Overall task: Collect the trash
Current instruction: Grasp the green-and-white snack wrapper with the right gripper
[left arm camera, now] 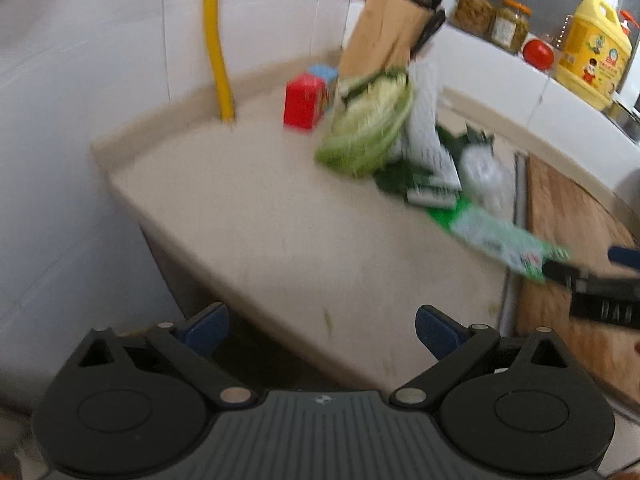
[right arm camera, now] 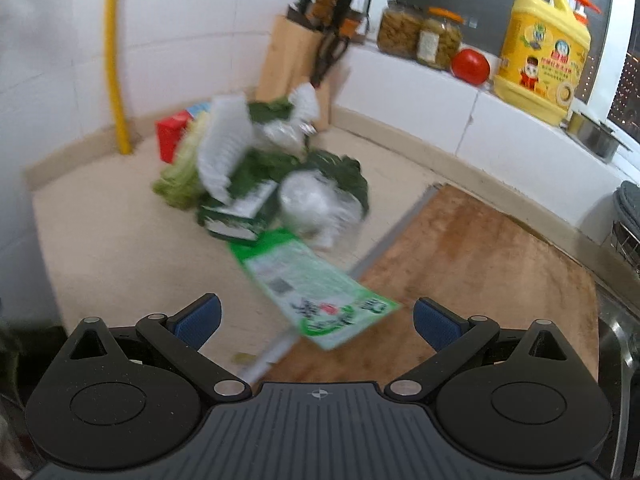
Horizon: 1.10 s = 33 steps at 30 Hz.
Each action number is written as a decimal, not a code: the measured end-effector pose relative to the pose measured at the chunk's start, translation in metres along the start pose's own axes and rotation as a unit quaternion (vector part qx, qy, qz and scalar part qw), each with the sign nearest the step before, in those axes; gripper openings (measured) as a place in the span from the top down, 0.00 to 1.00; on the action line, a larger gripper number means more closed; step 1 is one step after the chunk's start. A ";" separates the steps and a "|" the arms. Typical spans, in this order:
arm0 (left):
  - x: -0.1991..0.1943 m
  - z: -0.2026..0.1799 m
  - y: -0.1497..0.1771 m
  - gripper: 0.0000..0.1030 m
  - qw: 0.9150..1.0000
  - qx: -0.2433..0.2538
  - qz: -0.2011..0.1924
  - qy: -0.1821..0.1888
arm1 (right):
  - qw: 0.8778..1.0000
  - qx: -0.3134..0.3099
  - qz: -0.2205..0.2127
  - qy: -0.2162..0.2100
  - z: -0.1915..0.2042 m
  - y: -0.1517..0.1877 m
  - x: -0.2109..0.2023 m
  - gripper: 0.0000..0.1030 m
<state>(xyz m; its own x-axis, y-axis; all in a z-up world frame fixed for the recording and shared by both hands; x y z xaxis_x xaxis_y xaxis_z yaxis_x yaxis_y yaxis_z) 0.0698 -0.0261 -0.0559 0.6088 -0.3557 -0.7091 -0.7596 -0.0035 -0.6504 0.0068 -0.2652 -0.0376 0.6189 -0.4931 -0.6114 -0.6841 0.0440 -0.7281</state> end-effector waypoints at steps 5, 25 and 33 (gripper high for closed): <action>0.029 -0.015 -0.015 0.09 0.998 0.053 0.024 -0.009 | 0.999 -0.037 0.019 -0.002 -0.002 0.000 0.028 0.00; 0.082 -0.033 -0.038 0.11 0.997 0.020 0.068 0.004 | 0.974 -0.193 0.035 -0.115 0.022 -0.023 0.089 0.07; 0.091 -0.035 -0.042 0.11 0.997 0.019 0.076 0.003 | 0.964 -0.207 0.075 -0.146 0.029 -0.022 0.107 0.22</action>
<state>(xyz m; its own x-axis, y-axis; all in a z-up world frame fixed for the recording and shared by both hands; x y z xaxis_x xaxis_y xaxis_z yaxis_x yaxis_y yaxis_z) 0.1493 -0.0908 -0.0841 0.4859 -0.3556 -0.7984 -0.8333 0.0871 -0.5460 0.0989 -0.2937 -0.0960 0.5412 -0.2402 -0.8059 -0.8330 -0.2844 -0.4746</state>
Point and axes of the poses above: each gripper's, at about its wrist camera, not at the fingertips, and x roughly the way its jaws point, z to its left, y to its underside, the point moved 5 cm from there along x, roughly the way its jaws point, and after that the axes turned 11 degrees about y, right-handed, at the moved point
